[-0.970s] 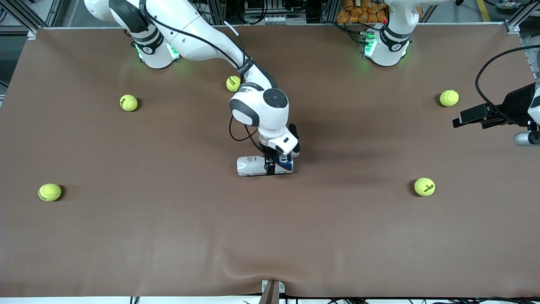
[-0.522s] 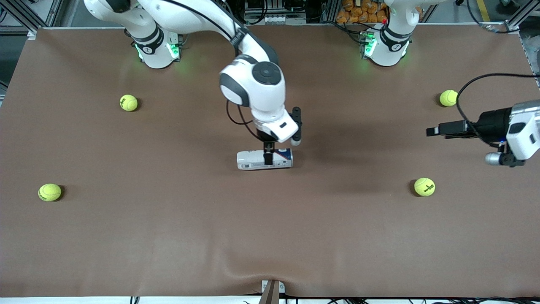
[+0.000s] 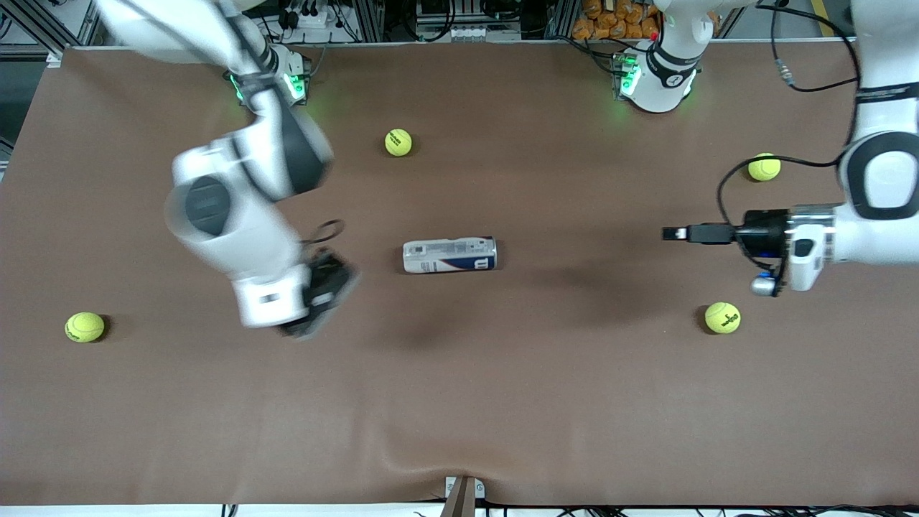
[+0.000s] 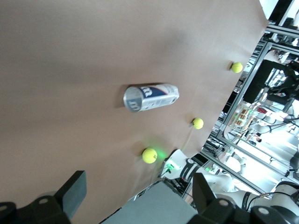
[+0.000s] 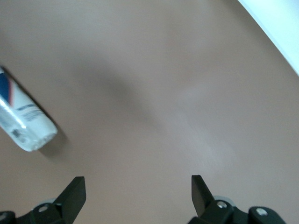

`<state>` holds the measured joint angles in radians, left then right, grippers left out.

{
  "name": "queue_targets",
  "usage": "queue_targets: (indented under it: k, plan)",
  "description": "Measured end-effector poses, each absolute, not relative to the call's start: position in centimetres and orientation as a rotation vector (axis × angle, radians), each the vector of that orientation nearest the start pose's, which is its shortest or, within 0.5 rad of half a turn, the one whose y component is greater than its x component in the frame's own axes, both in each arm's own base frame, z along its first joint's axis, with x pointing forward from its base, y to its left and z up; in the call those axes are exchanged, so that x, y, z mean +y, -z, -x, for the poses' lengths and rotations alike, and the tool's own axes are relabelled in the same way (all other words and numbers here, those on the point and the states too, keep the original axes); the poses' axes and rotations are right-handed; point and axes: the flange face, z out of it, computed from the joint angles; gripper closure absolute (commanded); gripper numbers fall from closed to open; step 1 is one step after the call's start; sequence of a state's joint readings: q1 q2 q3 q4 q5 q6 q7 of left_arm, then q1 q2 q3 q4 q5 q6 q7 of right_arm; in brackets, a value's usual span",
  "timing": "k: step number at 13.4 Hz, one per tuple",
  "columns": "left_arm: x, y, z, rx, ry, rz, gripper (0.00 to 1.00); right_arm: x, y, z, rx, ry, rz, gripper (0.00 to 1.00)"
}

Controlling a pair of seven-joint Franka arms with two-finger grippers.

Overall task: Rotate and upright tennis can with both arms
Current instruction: 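Retract the right gripper while the left gripper reaches the can end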

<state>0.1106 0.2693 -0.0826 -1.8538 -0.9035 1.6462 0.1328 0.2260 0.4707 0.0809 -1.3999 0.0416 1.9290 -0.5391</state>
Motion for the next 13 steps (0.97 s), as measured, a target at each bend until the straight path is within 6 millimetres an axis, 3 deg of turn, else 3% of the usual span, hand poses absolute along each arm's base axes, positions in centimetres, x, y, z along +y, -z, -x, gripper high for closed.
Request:
queue_targets:
  k: [2,4,7,9,11,13]
  plan:
    - [-8.7,-37.1,-57.8,0.232,0.44,-2.145,0.0,11.9,-45.5,-68.1,-1.013,0.079,2.879,0.0]
    - [-10.5,-36.1,-57.0,0.248,0.444,-2.126,0.0,6.0,-47.3,-67.1,-0.783,0.019,2.957,0.0]
    - [-12.8,-34.0,-55.7,0.224,0.407,-2.108,0.0,2.8,-52.5,-62.5,-0.438,-0.044,3.037,0.0]
    - [-13.9,-31.3,-53.9,0.209,0.365,-2.047,0.0,0.4,-56.0,-59.3,-0.253,-0.074,3.058,0.0]
    - [-15.1,-29.0,-52.0,0.201,0.355,-2.023,0.0,-2.9,-58.6,-56.7,-0.112,-0.098,3.061,0.0]
    - [-16.0,-28.3,-51.3,0.209,0.354,-2.014,0.0,-4.9,-60.5,-54.7,0.038,-0.134,3.056,0.0]
